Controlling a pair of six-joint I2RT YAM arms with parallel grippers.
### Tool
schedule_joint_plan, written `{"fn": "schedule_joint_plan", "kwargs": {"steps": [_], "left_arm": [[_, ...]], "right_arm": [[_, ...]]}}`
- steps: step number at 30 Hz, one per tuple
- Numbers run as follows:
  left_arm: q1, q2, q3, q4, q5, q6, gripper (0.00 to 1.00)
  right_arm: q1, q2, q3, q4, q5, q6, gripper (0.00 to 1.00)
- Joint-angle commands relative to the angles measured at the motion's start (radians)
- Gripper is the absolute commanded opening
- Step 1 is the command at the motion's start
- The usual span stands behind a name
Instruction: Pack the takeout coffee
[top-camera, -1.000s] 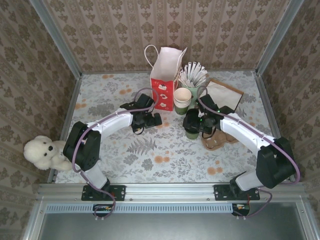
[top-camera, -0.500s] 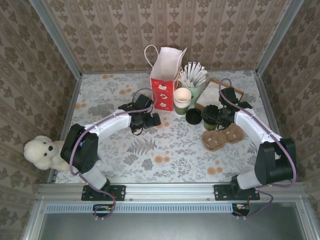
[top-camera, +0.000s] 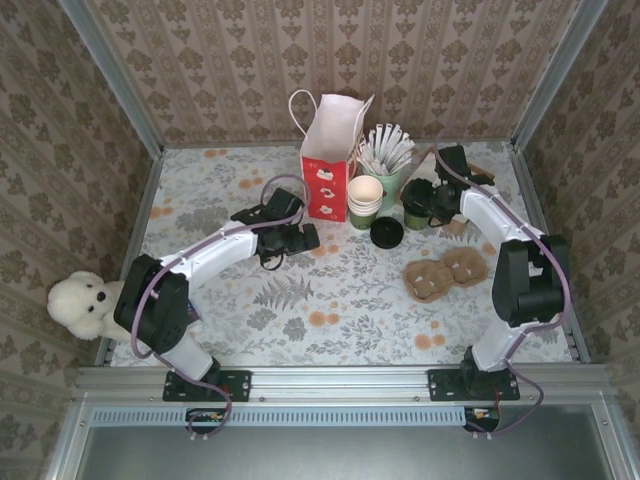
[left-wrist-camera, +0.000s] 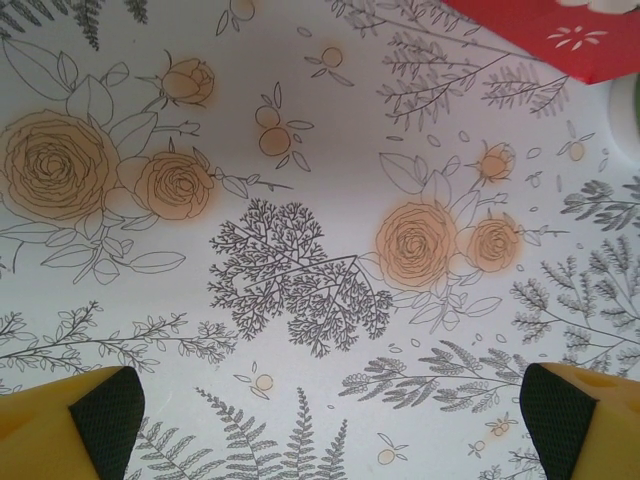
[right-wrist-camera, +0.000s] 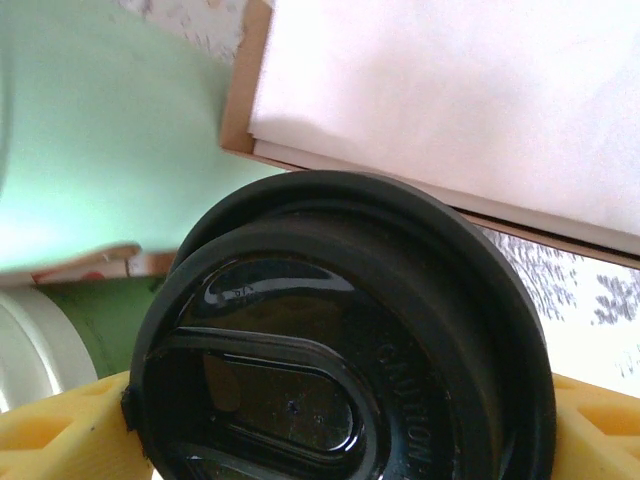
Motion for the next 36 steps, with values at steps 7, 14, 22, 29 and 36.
{"fn": "schedule_joint_plan", "kwargs": {"steps": [7, 14, 22, 29, 36], "left_arm": [[-0.004, -0.059, -0.039, 0.022, -0.02, 0.005, 1.0], [-0.004, -0.067, -0.049, 0.05, 0.006, 0.017, 1.0], [-0.004, -0.055, -0.041, 0.056, 0.03, 0.031, 1.0], [-0.004, -0.064, -0.048, 0.084, 0.046, 0.037, 1.0], [-0.004, -0.083, -0.051, 0.09, 0.041, 0.054, 1.0]], "right_arm": [[-0.022, 0.091, 0.099, 0.032, -0.002, 0.01, 0.82], [-0.022, 0.109, 0.108, 0.042, -0.032, 0.036, 0.84], [-0.022, 0.148, 0.145, 0.03, -0.058, 0.042, 0.85], [-0.022, 0.143, 0.156, 0.004, -0.048, 0.025, 0.89], [-0.022, 0.104, 0.142, 0.003, -0.033, 0.014, 0.92]]}}
